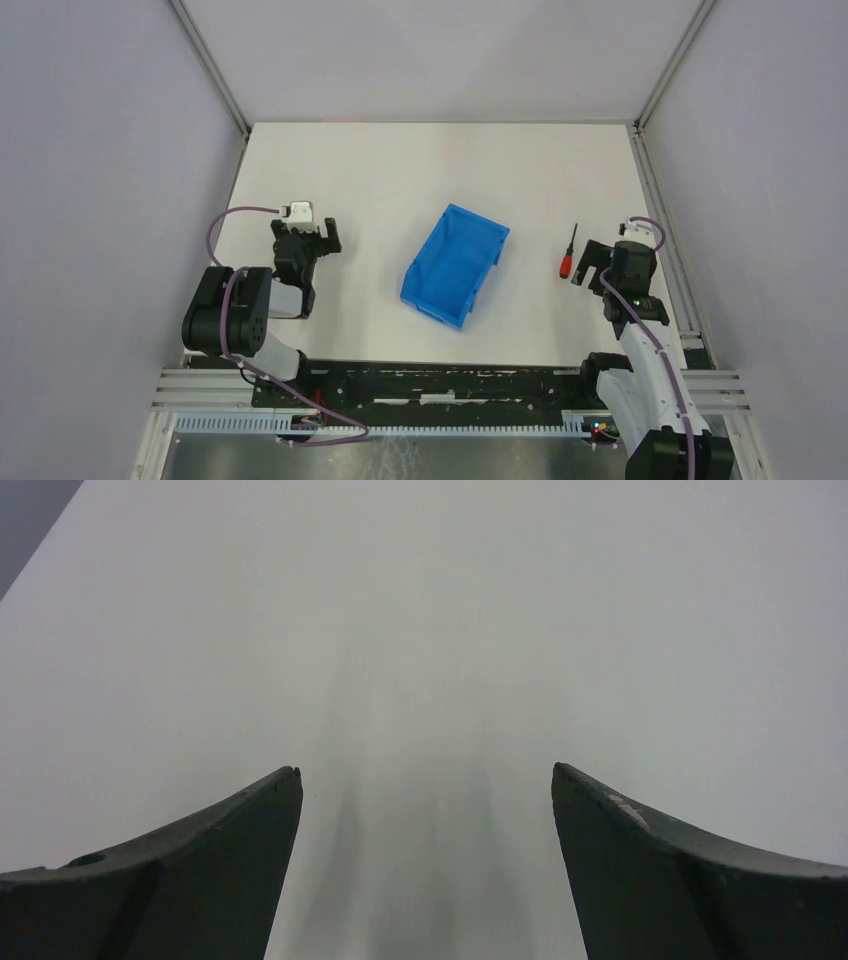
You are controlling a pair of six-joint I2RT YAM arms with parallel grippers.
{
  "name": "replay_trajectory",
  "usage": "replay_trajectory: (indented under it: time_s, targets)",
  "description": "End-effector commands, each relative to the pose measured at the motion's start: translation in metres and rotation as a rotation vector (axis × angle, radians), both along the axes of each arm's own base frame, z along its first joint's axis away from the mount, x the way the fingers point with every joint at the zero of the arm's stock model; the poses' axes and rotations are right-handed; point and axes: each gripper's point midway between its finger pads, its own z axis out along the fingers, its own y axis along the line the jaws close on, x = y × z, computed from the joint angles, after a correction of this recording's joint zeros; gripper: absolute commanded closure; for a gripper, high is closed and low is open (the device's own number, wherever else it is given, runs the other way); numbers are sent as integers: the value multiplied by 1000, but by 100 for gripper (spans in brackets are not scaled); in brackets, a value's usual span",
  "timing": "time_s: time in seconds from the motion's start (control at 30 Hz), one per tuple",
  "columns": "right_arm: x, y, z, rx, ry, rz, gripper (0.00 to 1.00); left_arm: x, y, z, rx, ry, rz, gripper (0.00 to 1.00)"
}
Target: Put the screwdriver in the bin
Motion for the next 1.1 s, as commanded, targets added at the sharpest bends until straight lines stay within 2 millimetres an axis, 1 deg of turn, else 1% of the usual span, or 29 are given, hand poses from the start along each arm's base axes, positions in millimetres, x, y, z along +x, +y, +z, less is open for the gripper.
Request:
replay_trajectory:
  time_s: [0.0, 0.07, 0.13, 0.2, 0.23, 0.3, 0.33, 0.37, 0.43, 0.47, 0.5, 0.53, 0.6, 0.63, 0.73, 0.8, 0.87, 0.97, 1.03, 1.07]
  targets:
    - [16, -9, 35, -32, -116, -39, 2, 4, -1, 15, -32, -53, -3, 0]
    - [28, -3, 61, -30, -181, 13, 2, 4, -1, 15, -32, -53, -3, 0]
    - [43, 7, 100, -40, -291, 102, 2, 4, -1, 15, -32, -53, -3, 0]
    - [56, 9, 137, -46, -376, 121, 2, 4, -1, 15, -32, -53, -3, 0]
    - [61, 9, 151, -47, -382, 129, 2, 4, -1, 15, -32, -53, -3, 0]
    - [77, 7, 176, -57, -341, 142, 2, 4, -1, 15, -32, -54, -3, 0]
    - [82, 6, 178, -62, -282, 152, 2, 4, -1, 15, -32, -53, -3, 0]
    - [91, 4, 184, -70, -234, 161, 2, 4, -1, 15, -32, -53, -3, 0]
    - [105, 6, 161, -46, -23, 218, 2, 4, -1, 15, -32, -53, -3, 0]
    - [111, 12, 151, -15, 58, 267, 2, 4, -1, 15, -32, -53, -3, 0]
    - [117, 15, 135, 11, 146, 301, 2, 4, -1, 15, -32, -53, -3, 0]
    - [121, 17, 119, 30, 192, 310, 2, 4, -1, 15, -32, -54, -3, 0]
    - [129, 15, 95, 42, 208, 287, 2, 4, -1, 15, -32, -53, -3, 0]
    - [130, 15, 83, 48, 221, 275, 3, 4, -1, 15, -32, -53, -3, 0]
    - [125, 18, 44, 72, 297, 269, 11, 4, -1, 15, -32, -54, -4, 0]
    - [118, 24, 20, 79, 354, 290, 17, 4, -1, 15, -32, -53, -3, 0]
    - [109, 30, -2, 63, 411, 305, 19, 4, -1, 15, -32, -53, -2, 0]
    - [95, 37, -27, 52, 468, 314, 22, 4, -1, 15, -32, -53, -3, 0]
    - [83, 34, -45, 34, 516, 299, 26, 4, -1, 15, -32, -54, -3, 0]
    - [80, 31, -51, 24, 527, 293, 29, 4, -1, 15, -32, -53, -2, 0]
